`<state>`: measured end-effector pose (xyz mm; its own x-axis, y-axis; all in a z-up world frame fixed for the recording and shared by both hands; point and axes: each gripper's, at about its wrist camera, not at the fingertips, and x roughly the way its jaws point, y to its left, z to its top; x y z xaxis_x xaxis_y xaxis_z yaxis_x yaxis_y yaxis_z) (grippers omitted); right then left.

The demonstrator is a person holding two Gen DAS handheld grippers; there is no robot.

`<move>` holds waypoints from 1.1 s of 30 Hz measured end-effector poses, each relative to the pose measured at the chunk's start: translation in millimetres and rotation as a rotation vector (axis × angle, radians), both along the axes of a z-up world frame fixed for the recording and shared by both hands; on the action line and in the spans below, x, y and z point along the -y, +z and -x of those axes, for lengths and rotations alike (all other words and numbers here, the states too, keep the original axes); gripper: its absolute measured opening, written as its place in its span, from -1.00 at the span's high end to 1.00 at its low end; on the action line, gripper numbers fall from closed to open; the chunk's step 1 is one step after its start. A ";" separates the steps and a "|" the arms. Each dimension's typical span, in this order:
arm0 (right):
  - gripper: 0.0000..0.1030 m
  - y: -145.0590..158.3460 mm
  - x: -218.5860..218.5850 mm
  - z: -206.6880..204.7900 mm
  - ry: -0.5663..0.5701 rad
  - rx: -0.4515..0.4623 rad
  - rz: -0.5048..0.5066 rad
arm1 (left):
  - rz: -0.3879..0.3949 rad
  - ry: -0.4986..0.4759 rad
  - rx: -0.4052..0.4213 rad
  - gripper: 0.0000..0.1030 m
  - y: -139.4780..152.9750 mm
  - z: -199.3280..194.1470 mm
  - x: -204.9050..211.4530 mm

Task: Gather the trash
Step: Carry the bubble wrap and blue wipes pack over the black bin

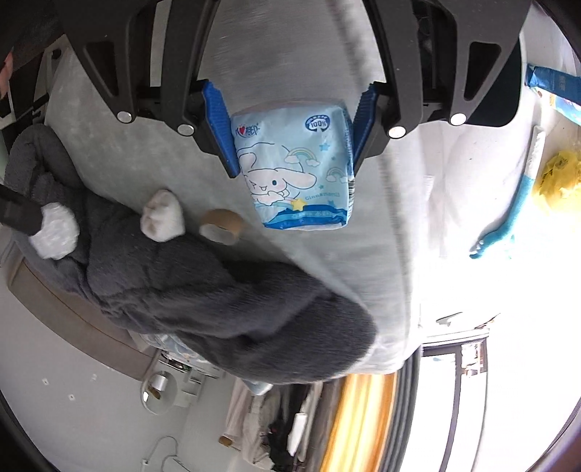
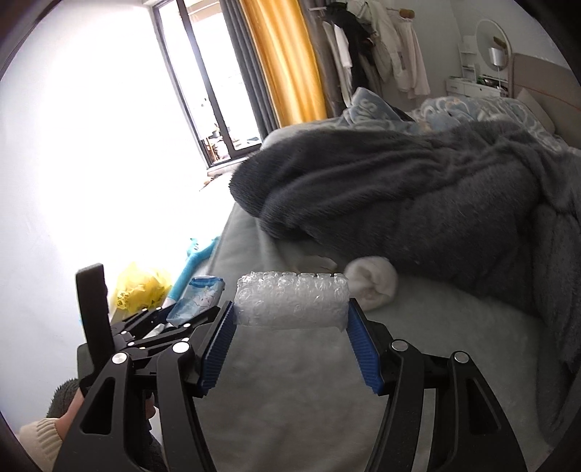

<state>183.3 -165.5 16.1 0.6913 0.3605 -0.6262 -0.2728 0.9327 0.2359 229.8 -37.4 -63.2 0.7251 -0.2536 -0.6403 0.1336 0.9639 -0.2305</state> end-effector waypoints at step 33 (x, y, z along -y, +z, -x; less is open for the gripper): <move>-0.21 -13.7 -207.8 -19.7 0.291 -0.056 -0.027 | -0.063 0.232 -0.319 -0.17 -78.7 27.3 -189.7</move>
<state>203.0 42.3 2.5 0.5210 0.5557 -0.6479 -0.5141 0.8102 0.2815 202.5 152.3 -141.9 0.5211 -0.0597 -0.8514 -0.1577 0.9736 -0.1648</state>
